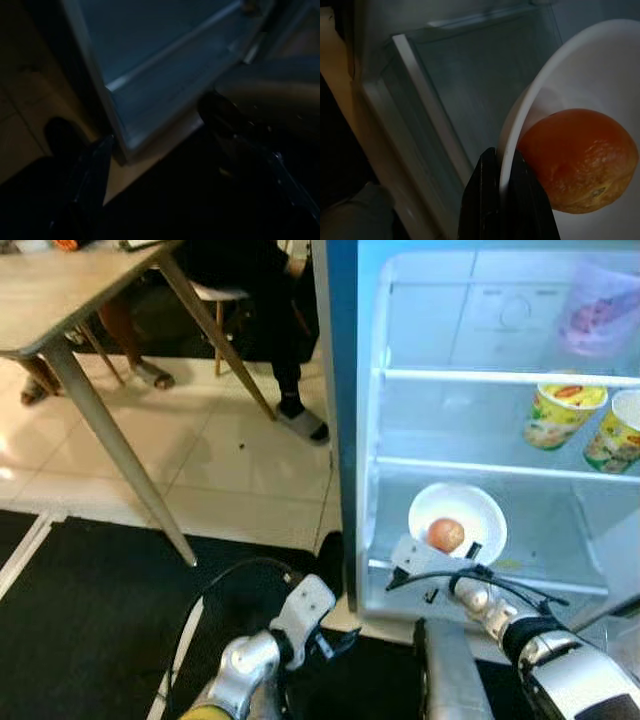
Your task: Restocking fridge
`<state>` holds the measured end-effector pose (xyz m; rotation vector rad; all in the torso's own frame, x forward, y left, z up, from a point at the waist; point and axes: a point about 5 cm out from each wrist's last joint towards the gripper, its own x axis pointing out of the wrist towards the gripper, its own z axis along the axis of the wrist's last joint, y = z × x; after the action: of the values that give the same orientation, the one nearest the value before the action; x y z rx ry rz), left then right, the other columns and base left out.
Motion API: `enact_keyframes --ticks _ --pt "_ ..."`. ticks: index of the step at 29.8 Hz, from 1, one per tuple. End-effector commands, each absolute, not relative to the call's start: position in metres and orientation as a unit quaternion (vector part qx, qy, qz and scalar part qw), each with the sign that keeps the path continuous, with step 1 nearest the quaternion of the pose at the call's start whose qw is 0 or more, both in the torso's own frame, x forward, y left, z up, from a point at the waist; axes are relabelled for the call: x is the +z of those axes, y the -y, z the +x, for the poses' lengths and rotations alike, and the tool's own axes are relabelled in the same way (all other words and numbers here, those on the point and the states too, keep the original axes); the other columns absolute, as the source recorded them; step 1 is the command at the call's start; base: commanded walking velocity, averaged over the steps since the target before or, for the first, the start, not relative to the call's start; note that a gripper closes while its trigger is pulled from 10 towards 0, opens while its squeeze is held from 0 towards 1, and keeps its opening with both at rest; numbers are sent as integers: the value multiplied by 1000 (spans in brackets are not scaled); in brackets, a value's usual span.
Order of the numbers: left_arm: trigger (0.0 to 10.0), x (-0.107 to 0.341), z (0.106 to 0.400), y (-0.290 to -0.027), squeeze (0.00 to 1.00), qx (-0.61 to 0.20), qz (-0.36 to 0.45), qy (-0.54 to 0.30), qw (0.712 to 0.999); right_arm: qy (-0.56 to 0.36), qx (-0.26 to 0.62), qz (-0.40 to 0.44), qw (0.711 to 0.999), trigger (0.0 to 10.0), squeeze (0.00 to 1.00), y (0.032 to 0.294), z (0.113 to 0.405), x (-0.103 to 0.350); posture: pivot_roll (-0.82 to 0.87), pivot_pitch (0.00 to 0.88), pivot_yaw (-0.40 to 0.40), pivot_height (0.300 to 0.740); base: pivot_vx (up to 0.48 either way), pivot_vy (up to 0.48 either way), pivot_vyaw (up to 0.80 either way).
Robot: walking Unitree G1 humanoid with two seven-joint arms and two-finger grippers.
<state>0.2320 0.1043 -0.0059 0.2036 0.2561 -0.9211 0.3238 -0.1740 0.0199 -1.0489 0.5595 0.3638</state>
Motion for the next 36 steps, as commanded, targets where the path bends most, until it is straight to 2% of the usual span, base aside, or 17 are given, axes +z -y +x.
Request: enact_keyframes --ticks 1,15,25,36 --pt "10000 -3 227 -101 0 -444 88 -112 885 -239 181 -496 815 10000 0 169 331 29 29 246 54 495 0 0 0" --pt "10000 30 217 -97 0 -430 86 -48 897 -210 182 -543 792 10000 0 175 349 52 69 372 52 495 0 0 0" --pt "10000 49 218 -105 0 -405 93 -30 909 -208 174 -536 799 10000 0 174 350 54 75 418 39 495 0 0 0" --pt "10000 56 204 -95 0 -406 83 -33 910 -186 171 -522 815 10000 0 161 356 61 84 470 41 495 0 0 0"
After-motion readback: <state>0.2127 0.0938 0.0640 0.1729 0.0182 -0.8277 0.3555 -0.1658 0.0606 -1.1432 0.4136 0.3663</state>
